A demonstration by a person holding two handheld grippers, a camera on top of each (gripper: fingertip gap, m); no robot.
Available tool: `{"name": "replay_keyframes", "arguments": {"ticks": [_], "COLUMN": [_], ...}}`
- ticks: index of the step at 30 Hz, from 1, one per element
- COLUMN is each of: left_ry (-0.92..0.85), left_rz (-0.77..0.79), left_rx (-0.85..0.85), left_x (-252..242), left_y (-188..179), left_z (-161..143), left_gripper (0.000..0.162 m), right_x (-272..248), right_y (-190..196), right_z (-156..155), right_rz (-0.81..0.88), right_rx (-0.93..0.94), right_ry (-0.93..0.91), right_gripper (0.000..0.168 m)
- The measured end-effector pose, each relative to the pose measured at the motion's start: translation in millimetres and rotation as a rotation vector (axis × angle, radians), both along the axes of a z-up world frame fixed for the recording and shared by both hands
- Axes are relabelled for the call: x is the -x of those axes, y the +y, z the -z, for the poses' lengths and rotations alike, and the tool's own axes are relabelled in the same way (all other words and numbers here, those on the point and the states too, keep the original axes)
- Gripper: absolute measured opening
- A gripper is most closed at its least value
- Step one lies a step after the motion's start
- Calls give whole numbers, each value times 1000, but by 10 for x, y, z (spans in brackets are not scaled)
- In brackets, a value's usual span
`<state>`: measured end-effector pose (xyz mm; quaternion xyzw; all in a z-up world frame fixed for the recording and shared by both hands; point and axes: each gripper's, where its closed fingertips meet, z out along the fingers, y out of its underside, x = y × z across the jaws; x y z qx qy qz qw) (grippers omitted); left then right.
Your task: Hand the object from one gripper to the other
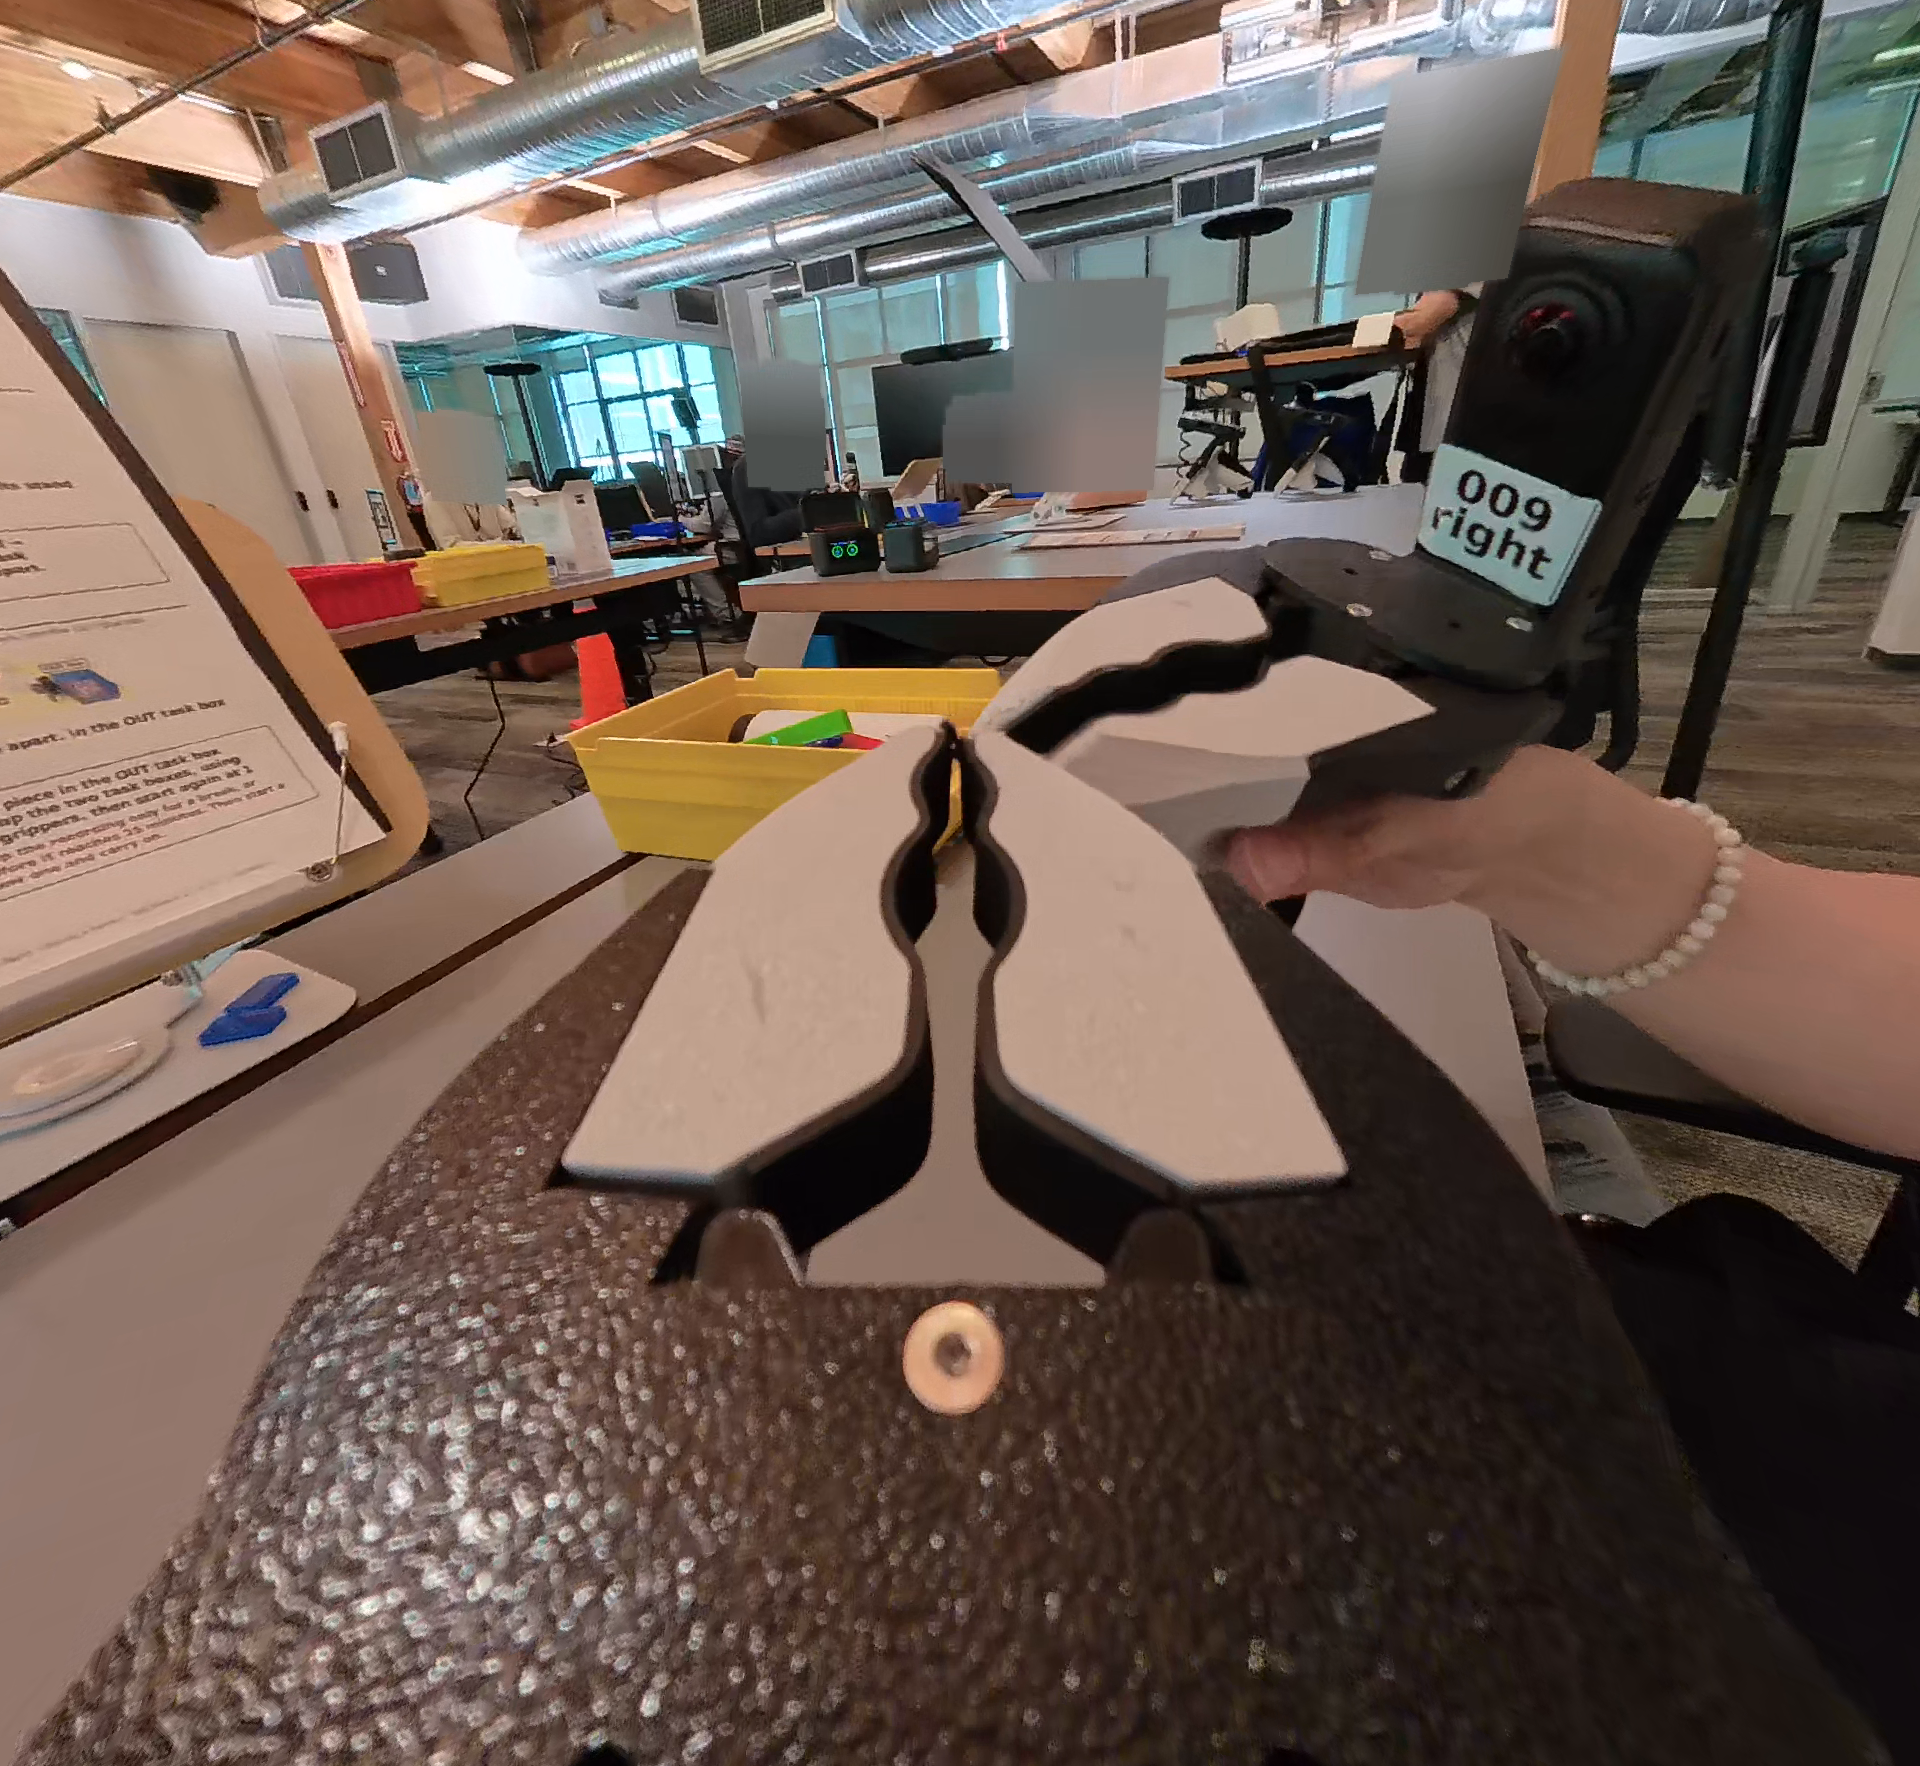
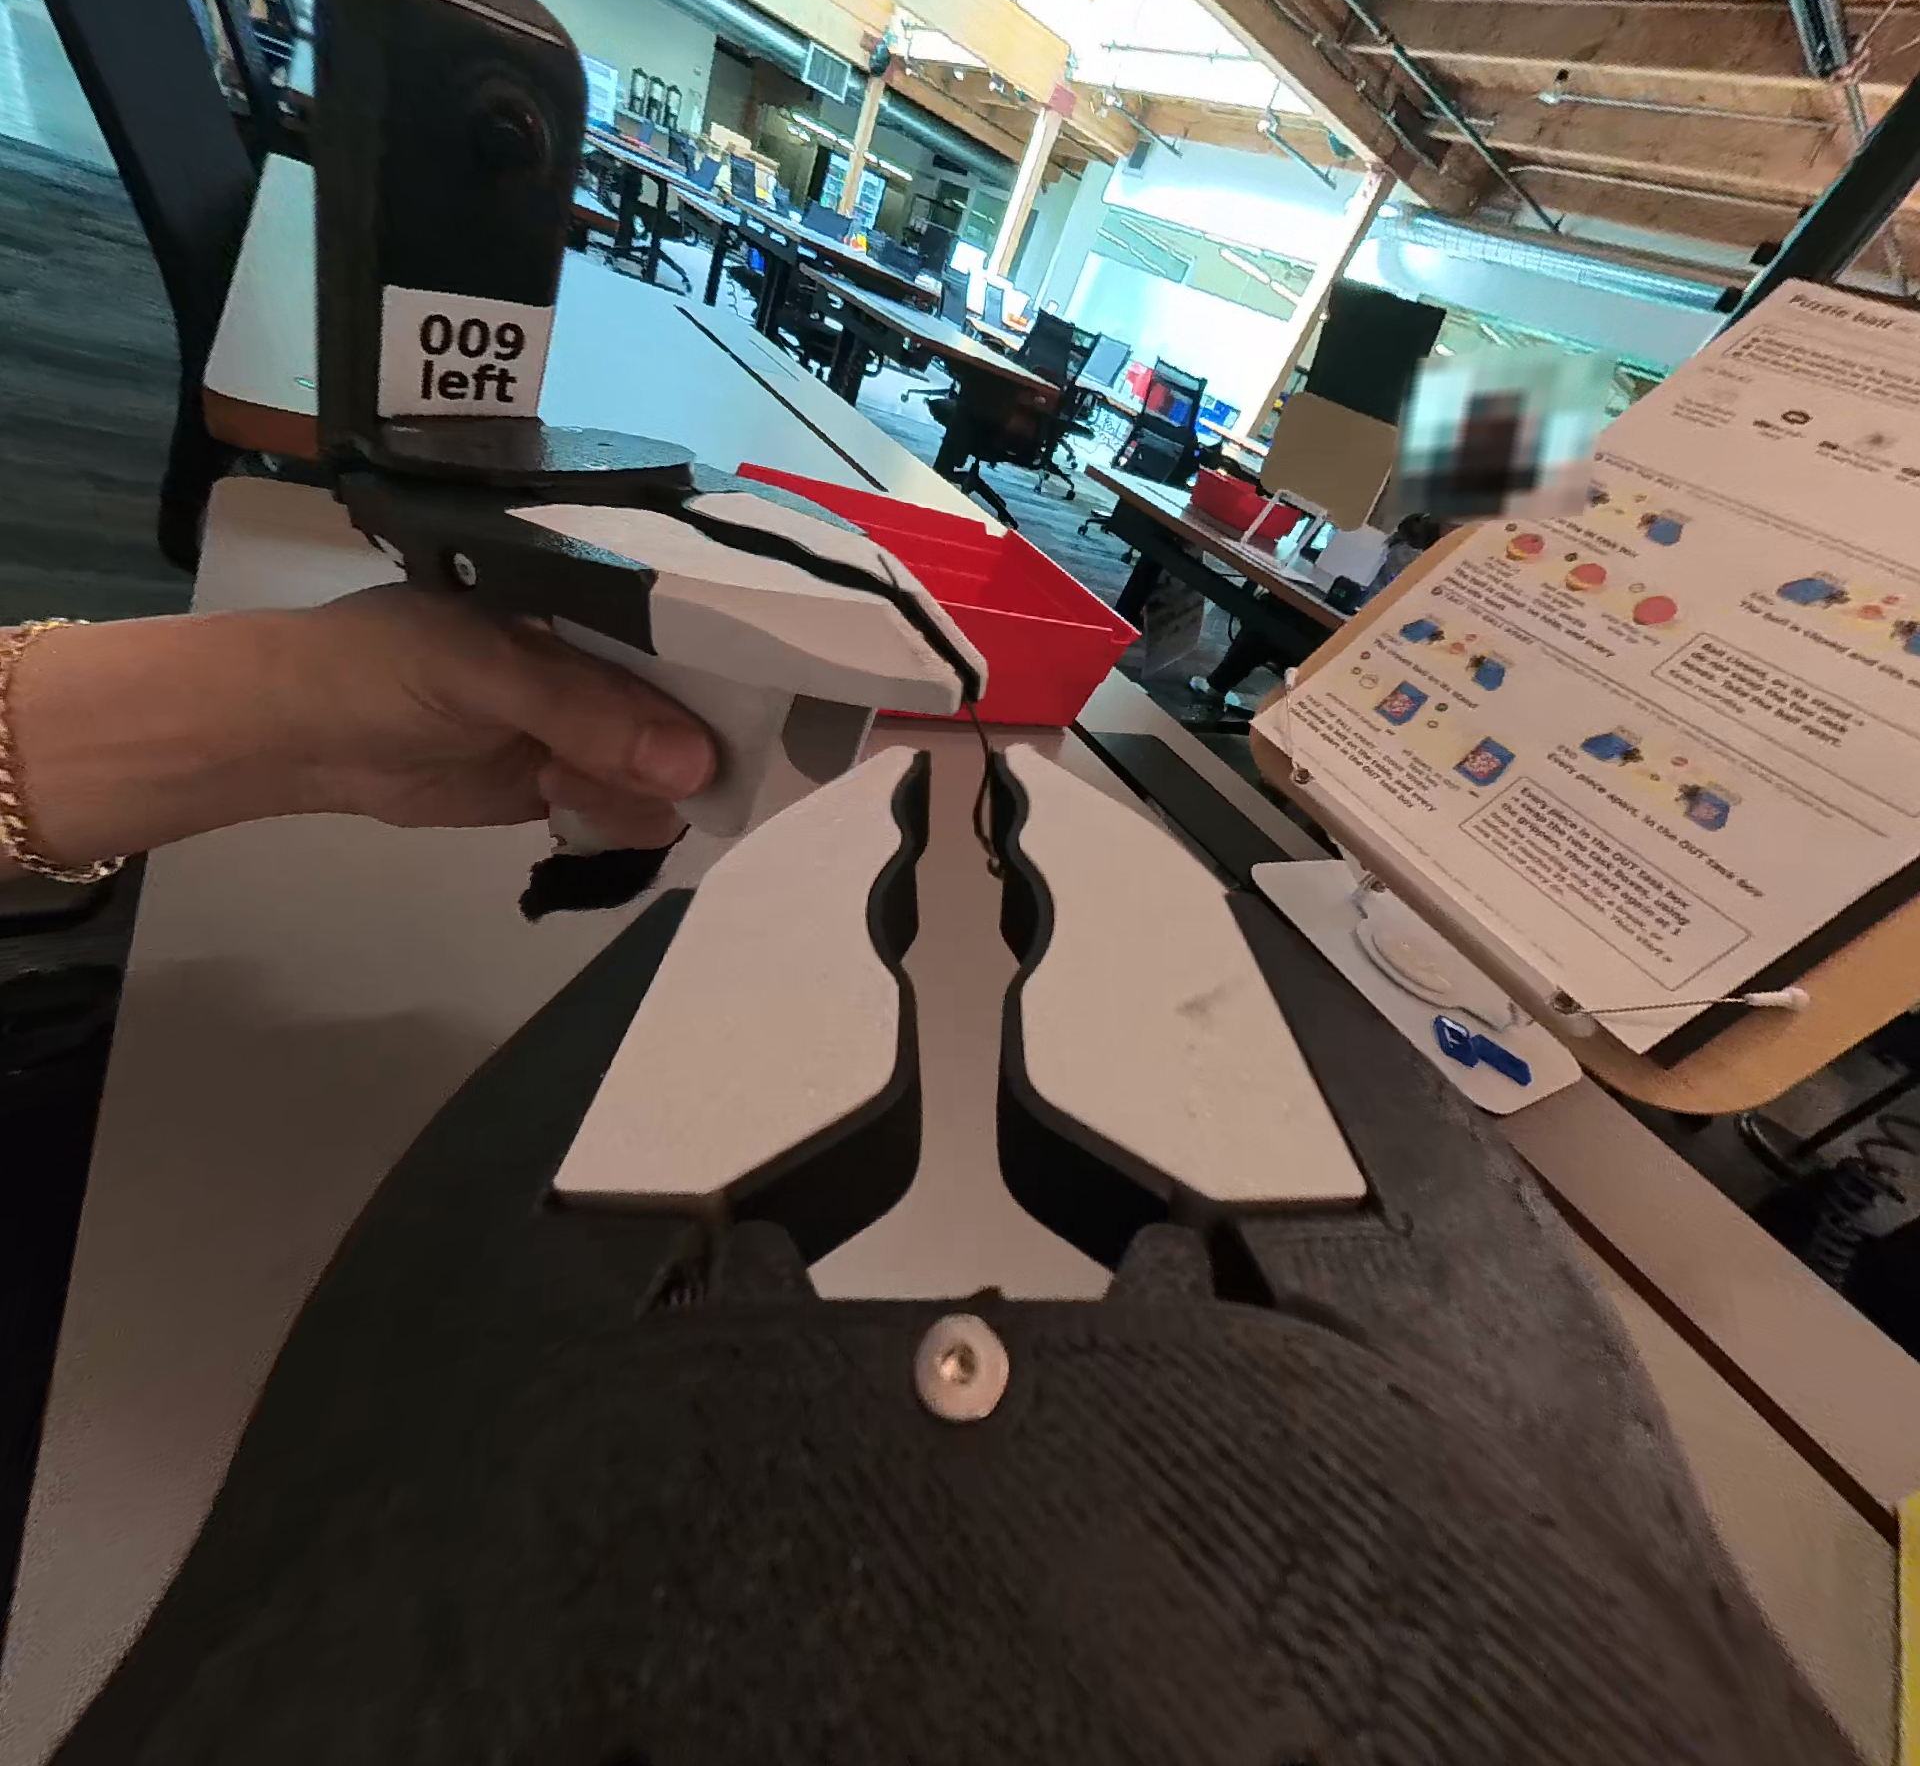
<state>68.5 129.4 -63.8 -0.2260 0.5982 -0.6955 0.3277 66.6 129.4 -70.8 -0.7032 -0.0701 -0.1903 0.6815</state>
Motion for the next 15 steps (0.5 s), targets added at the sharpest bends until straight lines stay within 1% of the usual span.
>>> {"name": "replay_keyframes", "arguments": {"ticks": [2, 5, 6, 11, 13, 14, 15], "left_ry": [9, 10, 12, 13, -22, -37, -38], "left_rz": [-3, -1, -2, -18, -32, -45, -57], "left_rx": [-36, -78, -81, -83, -75, -76, -89], "left_x": [-9, -5, -7, -15, -6, -8, -17], "left_y": [-20, -77, -85, -78, -73, -59, -46], "left_z": [43, 82, 84, 82, 48, 39, 50], "left_gripper": [1, 1, 1, 1, 6, 12, 14], "right_x": [-29, -39, -51, -59, -75, -115, -153], "right_y": [-6, 3, 2, 7, -8, -34, -68], "right_z": [1, 50, 55, 62, 30, -9, -54], "right_rz": [24, 34, 46, 59, 42, 36, 18], "right_rx": [2, 40, 46, 67, 30, -16, -72], "right_ry": [-33, -66, -82, -109, -25, 52, 148], "right_gripper": [3, 4, 1, 0, 0, 0, 0]}}
